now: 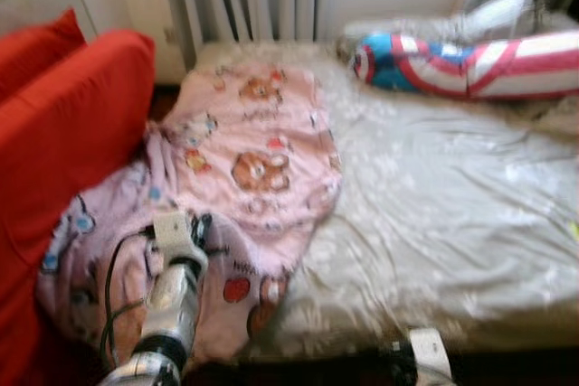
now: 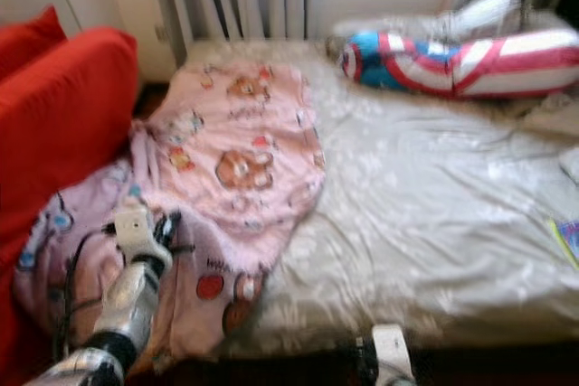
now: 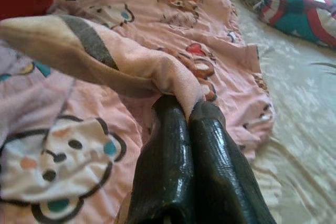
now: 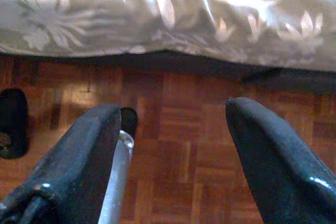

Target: Clean up the room

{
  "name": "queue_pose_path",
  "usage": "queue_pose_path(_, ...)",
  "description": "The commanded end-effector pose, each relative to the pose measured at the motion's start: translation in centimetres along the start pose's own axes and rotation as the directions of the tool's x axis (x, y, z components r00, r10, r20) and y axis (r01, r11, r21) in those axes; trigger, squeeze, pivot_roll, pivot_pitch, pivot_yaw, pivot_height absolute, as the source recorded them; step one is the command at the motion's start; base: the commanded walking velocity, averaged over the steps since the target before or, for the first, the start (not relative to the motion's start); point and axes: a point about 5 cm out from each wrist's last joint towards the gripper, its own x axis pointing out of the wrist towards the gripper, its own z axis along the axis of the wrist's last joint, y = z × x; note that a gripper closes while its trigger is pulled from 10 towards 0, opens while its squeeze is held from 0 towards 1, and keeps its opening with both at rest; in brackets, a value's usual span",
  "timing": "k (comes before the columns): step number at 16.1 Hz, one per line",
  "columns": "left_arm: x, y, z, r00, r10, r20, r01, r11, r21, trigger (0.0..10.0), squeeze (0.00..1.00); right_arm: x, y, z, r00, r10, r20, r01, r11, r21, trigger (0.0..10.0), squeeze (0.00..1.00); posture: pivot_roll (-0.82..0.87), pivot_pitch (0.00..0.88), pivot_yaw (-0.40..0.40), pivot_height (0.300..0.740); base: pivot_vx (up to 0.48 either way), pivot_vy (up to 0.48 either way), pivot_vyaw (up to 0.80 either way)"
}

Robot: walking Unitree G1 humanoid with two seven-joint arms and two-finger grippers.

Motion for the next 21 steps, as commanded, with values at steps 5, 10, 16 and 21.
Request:
queue_pose_path(5,-0.1,0.2,0.0,1.000,0.008,0.005,-0.008,1.000,0.005,10.0,0.00,-0.1,-0.1,-0.3,1.000,-0.003,-0.011,0.003,1.000,0.000,10.0,0.00,-0.04,0.023,-0.024,0.740,-0.054,-0.179,0.00)
queue_pose_path(10,-0.2,0.1,-0.1,1.000,0.010,0.002,-0.010,1.000,-0.002,10.0,0.00,-0.1,-0.2,-0.4,1.000,-0.004,-0.012,0.004,1.000,-0.002,10.0,0.00,-0.04,0.023,-0.025,0.740,0.000,0.000,0.00)
queue_pose_path(16,-0.4,-1.4,-0.4,0.984,-0.179,-0.024,0.180,0.980,0.087,10.0,0.00,-0.1,-0.2,-0.4,1.000,-0.006,-0.009,0.006,1.000,-0.003,10.0,0.00,-0.04,0.015,-0.027,0.740,0.000,0.000,0.00)
queue_pose_path(21,-1.7,-4.0,-2.2,0.866,-0.469,-0.174,0.494,0.857,0.148,10.0,0.00,-0.1,-0.2,-0.3,1.000,-0.004,-0.009,0.004,1.000,-0.005,10.0,0.00,-0.03,0.022,-0.028,0.740,0.000,0.000,0.00)
